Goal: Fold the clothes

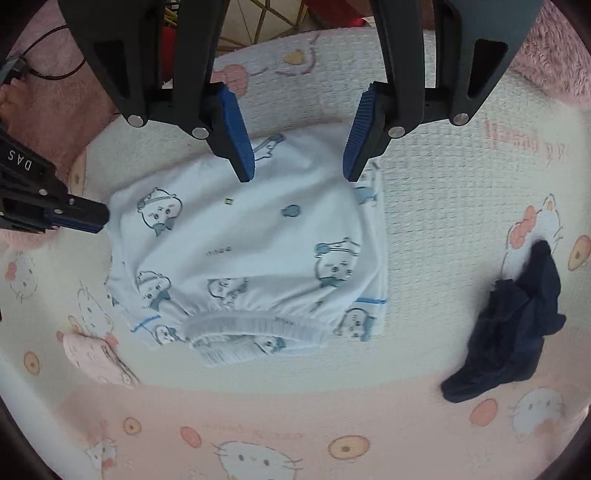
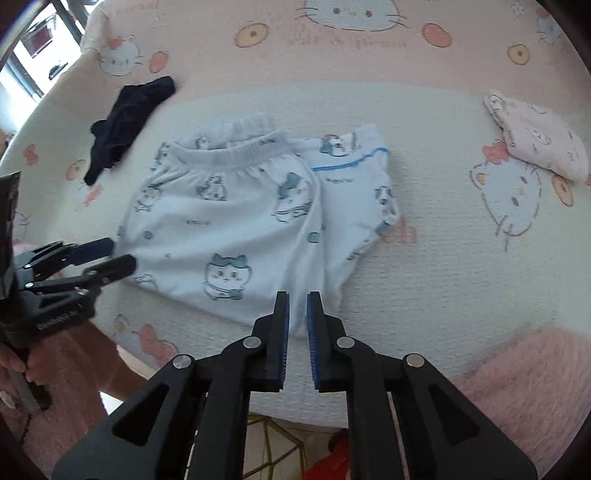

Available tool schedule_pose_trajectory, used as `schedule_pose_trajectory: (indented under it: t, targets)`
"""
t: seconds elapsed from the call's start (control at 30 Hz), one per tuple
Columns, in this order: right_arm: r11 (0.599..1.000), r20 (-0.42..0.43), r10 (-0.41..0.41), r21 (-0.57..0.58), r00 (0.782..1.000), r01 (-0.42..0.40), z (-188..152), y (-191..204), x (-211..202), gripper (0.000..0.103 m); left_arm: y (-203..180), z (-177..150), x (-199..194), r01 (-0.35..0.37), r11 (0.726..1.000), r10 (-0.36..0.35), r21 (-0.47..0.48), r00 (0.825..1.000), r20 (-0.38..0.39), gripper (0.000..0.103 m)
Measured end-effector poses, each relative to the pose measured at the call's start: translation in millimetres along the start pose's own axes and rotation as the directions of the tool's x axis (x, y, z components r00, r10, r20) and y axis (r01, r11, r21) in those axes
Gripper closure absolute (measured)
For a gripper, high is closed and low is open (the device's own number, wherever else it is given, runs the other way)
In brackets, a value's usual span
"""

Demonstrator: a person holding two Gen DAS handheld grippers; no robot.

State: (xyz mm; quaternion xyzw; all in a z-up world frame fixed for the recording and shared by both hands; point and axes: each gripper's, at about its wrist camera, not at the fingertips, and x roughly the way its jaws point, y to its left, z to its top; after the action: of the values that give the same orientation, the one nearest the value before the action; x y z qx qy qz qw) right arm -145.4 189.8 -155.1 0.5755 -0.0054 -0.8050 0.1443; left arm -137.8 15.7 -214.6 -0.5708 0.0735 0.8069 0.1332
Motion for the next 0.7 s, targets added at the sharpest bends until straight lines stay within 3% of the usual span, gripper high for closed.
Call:
schedule_pose_trajectory:
  t: [0.03,0.1,0.17,0.27,0.33,0.4,0.53,0.6,0.67,0.7]
  targets:
    - [1.0,-0.017,0.018,-0.019,1.0,-0.019,-1,7,6,0.093,-9,-1,7,-0.019,0.999,0.019,0.042,1.0,-0.017,0.051]
    - [0.998,-0.066,-0.041,-0.058,0.997,0.038,-7,7,14,0.098,-22,-6,15,-0.077,0.988,0.08,0.137,0.997,-0.021,0.047]
    - [0.994,-0.088,-0.087,-0.076,0.992,0.081,-10,4,17,0.1,-16,-6,13,-0.09,0.986,0.098,0.139,0.994,-0.05,0.047]
    - [0.968,-0.099,-0.246,-0.071,0.964,0.239,-12,-3,19,0.101,22,-13,10,-0.137,0.991,0.135,-0.012,0.988,-0.079,0.045]
    - [0.92,-0.115,-0.393,-0.052,0.912,0.389,-13,-12,23,0.096,47,-17,6,-0.109,0.983,0.097,-0.145,0.991,-0.089,0.045]
    - [0.966,-0.079,-0.249,0.052,0.965,0.253,-9,-19,12,0.096,55,-17,-1,-0.132,0.974,0.125,-0.186,0.991,-0.049,0.048]
    - [0.993,0.077,-0.111,0.054,0.991,0.107,-1,-2,-5,0.096,37,-14,-9,-0.096,0.985,0.1,-0.146,0.995,0.019,0.048]
    - [0.999,0.034,-0.033,0.011,0.999,0.033,-6,0,-2,0.095,28,-16,5,-0.138,0.985,0.135,-0.107,0.99,-0.03,0.048]
    - [0.994,-0.053,-0.108,-0.04,0.993,0.106,-10,5,21,0.099,22,-17,17,-0.168,0.982,0.163,-0.081,0.984,-0.072,0.046]
    - [0.988,-0.048,-0.151,-0.039,0.987,0.149,-12,3,20,0.099,28,-18,15,-0.164,0.98,0.155,-0.116,0.985,-0.079,0.046]
